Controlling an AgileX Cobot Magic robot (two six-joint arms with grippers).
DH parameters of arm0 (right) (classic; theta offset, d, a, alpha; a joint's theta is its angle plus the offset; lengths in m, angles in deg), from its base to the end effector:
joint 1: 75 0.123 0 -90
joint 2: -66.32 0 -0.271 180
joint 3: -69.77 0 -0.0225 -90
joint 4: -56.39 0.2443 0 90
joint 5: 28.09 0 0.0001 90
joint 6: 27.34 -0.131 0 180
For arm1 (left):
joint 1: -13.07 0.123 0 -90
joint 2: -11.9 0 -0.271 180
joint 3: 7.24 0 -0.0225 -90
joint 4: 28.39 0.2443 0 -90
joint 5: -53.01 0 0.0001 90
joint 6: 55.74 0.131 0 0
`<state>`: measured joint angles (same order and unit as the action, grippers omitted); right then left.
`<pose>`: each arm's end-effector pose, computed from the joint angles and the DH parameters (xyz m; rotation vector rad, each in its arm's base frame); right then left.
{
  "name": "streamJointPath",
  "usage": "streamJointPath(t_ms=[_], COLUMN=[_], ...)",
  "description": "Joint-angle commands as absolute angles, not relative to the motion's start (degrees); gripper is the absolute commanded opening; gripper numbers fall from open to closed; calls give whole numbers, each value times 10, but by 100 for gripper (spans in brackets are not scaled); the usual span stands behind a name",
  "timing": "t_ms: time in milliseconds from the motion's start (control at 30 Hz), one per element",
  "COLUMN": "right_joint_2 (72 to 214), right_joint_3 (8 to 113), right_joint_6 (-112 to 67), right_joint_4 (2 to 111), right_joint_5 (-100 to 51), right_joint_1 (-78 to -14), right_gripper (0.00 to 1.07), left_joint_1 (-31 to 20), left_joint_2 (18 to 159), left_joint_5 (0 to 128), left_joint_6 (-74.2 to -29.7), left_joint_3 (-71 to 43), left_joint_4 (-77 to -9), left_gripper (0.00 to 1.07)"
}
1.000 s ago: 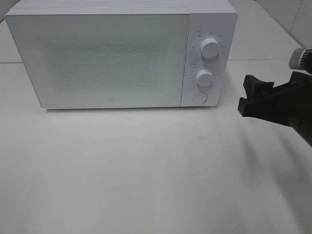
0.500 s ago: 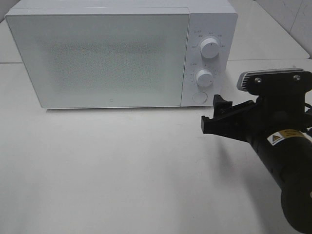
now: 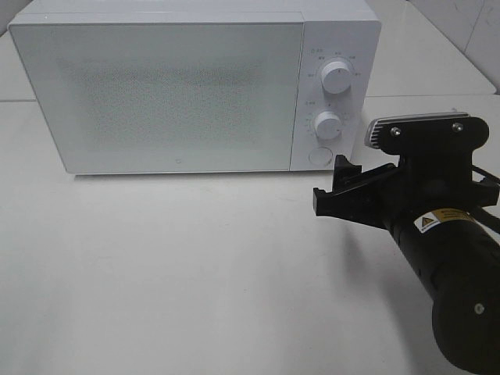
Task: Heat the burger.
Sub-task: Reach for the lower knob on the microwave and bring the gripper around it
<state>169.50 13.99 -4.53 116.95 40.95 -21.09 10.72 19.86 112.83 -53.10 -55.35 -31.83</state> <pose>0.2295 0.1340 0.1447 -0.0399 1.7409 -0.0769 0.0391 -0.0084 0.2584 0.0904 2.0199 -0.0684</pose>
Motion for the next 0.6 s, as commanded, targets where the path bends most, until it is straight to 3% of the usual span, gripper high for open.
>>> streamJointPath(t_ms=[33,267,600], right_joint_2=[1694,1694,1695], right_joint_3=[144,144,144], right_joint_6=[-38,-45,-74], right_joint_4=[1170,1152,1079], right_joint_5=[442,447,447], right_joint_1=[-209,-217,-283], right_gripper=[76,76,76], left_joint_1=[108,108,108], left_joint_2=[183,183,183], left_joint_5=[1125,1125,1125], left_joint_6=[-536,-536,-536], left_joint_3=[-556,-556,-556], left_joint_4=[-317,-317,-317], left_gripper=[103,103,103])
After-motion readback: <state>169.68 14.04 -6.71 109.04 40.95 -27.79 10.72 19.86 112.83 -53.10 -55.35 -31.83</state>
